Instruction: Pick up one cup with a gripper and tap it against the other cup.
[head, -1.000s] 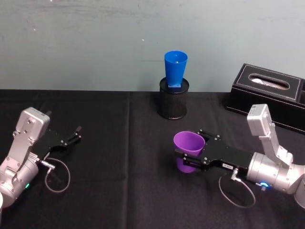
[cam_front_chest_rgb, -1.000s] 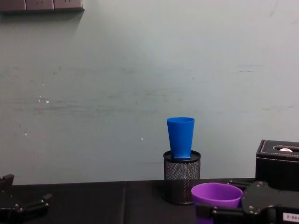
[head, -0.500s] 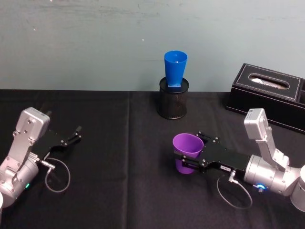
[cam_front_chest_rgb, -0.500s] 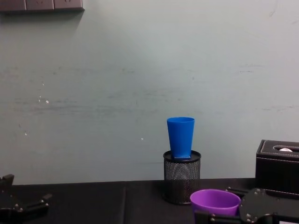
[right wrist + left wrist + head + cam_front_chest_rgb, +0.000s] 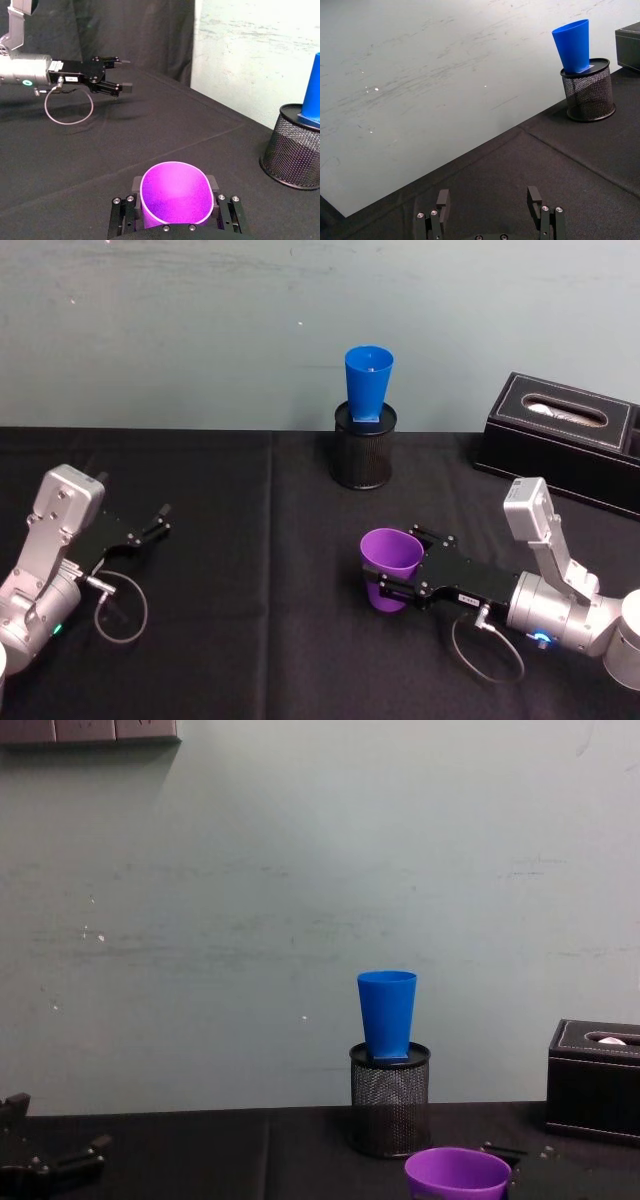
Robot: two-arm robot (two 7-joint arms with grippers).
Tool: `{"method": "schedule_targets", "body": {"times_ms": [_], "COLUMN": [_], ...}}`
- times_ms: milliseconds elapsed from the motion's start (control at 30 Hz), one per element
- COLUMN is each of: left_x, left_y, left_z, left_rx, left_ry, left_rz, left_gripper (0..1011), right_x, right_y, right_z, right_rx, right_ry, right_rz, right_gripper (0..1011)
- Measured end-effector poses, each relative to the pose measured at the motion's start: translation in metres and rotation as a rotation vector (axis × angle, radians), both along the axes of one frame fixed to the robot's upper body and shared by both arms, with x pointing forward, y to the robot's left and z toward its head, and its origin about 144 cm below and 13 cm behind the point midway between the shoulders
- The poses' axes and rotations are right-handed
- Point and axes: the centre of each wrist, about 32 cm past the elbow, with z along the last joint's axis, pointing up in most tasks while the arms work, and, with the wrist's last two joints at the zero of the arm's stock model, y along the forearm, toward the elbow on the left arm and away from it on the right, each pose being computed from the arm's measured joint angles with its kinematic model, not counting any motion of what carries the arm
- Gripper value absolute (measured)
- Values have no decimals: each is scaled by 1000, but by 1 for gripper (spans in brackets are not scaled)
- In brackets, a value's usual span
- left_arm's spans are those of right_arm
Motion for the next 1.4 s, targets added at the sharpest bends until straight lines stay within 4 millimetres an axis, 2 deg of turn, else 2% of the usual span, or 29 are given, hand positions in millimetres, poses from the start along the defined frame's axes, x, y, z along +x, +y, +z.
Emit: {"method": "schedule_targets", "body": {"times_ms": [767,1133,1400], "left_x": [0,0,0], "left_y": [0,0,0], "left_z": [0,0,0], "left_rx": [0,0,0], "left_ry": [0,0,0], "left_rz": [0,0,0], "left_gripper": [1012,1011,1011], "right_x": [2,2,-1], "right_y": [0,0,0], "right_z": [-6,-5,1], "right_rx": [-9,-9,40], "right_ry": [12,11,-11], "right_rz": [2,2,-15], "right_gripper": [748,999,1002]}}
